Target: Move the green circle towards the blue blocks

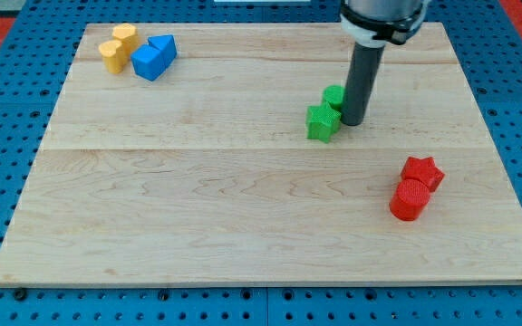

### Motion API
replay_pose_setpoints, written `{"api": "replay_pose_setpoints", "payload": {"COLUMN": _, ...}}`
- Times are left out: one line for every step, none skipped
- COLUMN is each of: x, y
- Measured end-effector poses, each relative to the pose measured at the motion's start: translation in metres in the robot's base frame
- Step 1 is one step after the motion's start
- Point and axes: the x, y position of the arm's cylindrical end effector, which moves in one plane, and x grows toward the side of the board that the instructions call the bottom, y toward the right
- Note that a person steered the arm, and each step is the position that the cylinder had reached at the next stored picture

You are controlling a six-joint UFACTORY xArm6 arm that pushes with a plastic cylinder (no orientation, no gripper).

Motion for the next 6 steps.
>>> {"api": "replay_pose_setpoints", "payload": {"x": -0.016, "y": -0.035}}
{"api": "replay_pose_setpoints", "payload": {"x": -0.029, "y": -0.041}}
{"api": "replay_pose_setpoints", "payload": {"x": -0.02, "y": -0.001}}
{"api": "replay_pose_setpoints", "payload": {"x": -0.041, "y": 0.024}}
{"api": "replay_pose_setpoints", "payload": {"x": -0.085, "y": -0.051}}
{"api": "replay_pose_setpoints", "payload": {"x": -0.088, "y": -0.17}}
